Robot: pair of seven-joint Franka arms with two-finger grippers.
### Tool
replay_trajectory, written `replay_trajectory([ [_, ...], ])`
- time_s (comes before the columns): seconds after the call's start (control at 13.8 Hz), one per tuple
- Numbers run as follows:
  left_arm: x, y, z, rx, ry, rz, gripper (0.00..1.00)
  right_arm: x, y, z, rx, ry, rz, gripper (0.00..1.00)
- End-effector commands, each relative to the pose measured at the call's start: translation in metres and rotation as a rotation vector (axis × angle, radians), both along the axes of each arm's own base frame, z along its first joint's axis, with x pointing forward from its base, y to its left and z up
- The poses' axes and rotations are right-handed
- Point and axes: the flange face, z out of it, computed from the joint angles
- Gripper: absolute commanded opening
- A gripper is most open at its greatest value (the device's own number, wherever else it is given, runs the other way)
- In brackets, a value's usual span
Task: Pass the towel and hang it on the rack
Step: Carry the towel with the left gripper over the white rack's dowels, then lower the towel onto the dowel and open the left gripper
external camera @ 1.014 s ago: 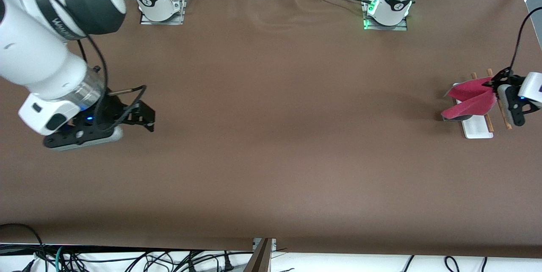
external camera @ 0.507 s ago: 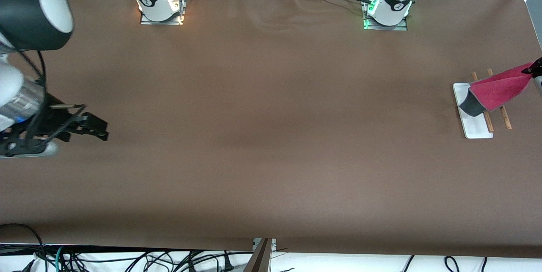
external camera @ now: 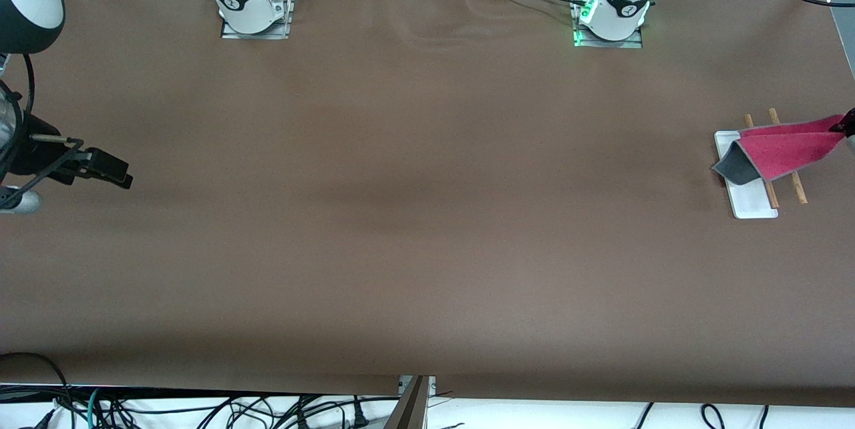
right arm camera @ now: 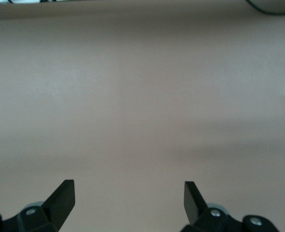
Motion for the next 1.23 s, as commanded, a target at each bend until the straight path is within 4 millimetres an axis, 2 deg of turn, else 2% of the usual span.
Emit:
replay_trajectory([
  [0.0, 0.007, 0.01, -0.013, 0.016, -0.009, -0.029, 0.0, -0.028, -0.003, 0.005, -0.012, 0.005, 0.029, 1.0],
  [0.07, 0.008, 0.012, -0.022, 0.014, -0.015, -0.031, 0.0, -0.033, -0.003, 0.01, -0.012, -0.001, 0.052, 1.0],
  [0.14, 0.002, 0.024, -0.026, 0.018, -0.029, -0.015, 0.0, -0.037, -0.003, 0.017, -0.013, -0.011, 0.06, 1.0],
  [0.43, 0.001, 0.032, -0.046, 0.01, -0.039, -0.01, 0.0, -0.068, -0.006, 0.064, -0.02, -0.045, 0.087, 1.0],
  [0.65, -0.002, 0.038, -0.058, 0.009, -0.048, -0.007, 0.0, -0.069, -0.012, 0.065, -0.019, -0.043, 0.084, 1.0],
  [0.72, -0.002, 0.039, -0.058, 0.009, -0.049, -0.005, 0.42, -0.07, -0.009, 0.068, -0.021, -0.048, 0.086, 1.0],
  [0.8, -0.004, 0.04, -0.06, 0.001, -0.052, 0.006, 0.97, -0.07, -0.009, 0.067, -0.021, -0.046, 0.094, 1.0],
  [1.01, -0.01, 0.05, -0.05, 0.006, -0.065, 0.028, 1.0, -0.071, -0.009, 0.062, -0.023, -0.014, 0.149, 1.0],
  [1.16, 0.001, 0.047, -0.03, 0.017, -0.086, 0.023, 1.0, -0.07, -0.009, 0.062, -0.024, -0.017, 0.152, 1.0],
])
